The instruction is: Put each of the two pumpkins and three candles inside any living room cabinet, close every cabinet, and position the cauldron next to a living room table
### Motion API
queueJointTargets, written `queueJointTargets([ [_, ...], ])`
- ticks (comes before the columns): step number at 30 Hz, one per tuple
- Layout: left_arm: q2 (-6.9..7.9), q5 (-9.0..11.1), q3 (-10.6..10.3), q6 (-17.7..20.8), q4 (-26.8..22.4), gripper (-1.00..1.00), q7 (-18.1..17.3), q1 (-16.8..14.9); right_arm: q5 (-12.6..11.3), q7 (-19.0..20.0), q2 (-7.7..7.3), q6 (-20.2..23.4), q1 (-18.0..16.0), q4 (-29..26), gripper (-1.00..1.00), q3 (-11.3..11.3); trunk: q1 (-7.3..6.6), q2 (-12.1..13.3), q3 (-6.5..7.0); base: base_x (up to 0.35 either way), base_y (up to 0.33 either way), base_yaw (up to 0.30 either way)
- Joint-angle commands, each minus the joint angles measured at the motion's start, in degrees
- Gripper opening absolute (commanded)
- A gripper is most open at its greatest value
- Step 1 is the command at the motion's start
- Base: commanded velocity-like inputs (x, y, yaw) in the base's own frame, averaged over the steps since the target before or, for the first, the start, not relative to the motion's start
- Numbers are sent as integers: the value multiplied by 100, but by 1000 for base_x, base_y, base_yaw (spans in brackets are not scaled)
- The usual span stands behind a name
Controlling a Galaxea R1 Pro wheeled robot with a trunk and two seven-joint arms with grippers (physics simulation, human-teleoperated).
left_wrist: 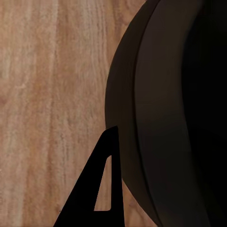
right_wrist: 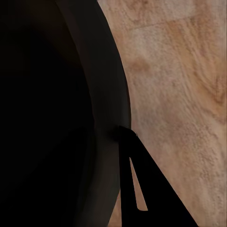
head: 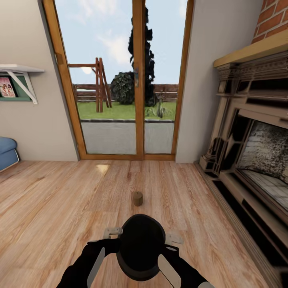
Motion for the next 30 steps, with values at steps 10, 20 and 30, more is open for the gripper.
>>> queueJointTargets([
  [10,0,-20,-1,31,-5,-100,23,0,94,-40,-4,20,-9,-71,-100,17,-102,164,178,0,0,0],
  [20,1,-20,-1,31,-8,-100,23,0,96,-40,-4,20,-9,-71,-100,16,-102,164,178,0,0,55],
  [30,1,-20,-1,31,-7,-100,23,0,96,-40,-4,20,-9,-71,-100,21,-102,164,178,-106,0,280],
])
